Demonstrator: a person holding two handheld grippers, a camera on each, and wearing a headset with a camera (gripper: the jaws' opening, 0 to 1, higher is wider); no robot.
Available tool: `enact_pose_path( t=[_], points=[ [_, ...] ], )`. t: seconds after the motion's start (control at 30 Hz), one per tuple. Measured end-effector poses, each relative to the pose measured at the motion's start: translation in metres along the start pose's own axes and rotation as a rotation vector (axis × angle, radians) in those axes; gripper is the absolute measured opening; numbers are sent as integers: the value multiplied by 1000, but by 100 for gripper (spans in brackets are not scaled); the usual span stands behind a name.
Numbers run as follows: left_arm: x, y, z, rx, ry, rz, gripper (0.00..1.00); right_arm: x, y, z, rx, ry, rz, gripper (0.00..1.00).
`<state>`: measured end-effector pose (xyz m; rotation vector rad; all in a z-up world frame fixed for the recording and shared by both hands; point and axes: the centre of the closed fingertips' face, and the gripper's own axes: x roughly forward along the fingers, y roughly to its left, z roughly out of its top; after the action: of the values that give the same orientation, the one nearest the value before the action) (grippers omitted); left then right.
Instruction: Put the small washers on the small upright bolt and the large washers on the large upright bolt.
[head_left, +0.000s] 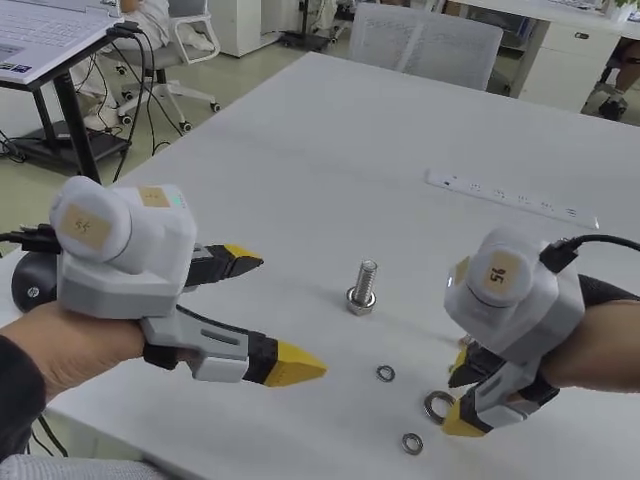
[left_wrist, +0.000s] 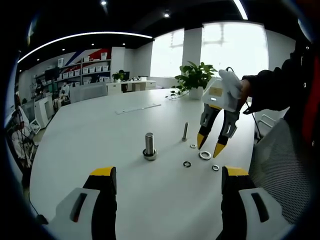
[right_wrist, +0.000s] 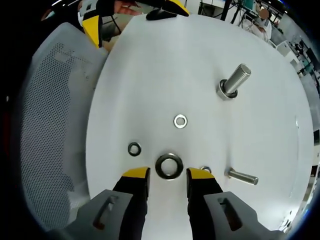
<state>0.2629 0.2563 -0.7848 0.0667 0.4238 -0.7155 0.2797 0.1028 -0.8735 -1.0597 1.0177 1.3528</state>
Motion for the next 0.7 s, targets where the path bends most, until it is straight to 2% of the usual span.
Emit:
enact_pose_path(
  t=[0.3, 0.7],
  points=[
    [0, 1, 0, -1, -3, 3, 87, 4, 0, -2, -17, 26, -9, 30],
    [0, 1, 0, -5, -8, 2, 86, 5, -3, -2, -9, 36, -6, 26]
  ],
)
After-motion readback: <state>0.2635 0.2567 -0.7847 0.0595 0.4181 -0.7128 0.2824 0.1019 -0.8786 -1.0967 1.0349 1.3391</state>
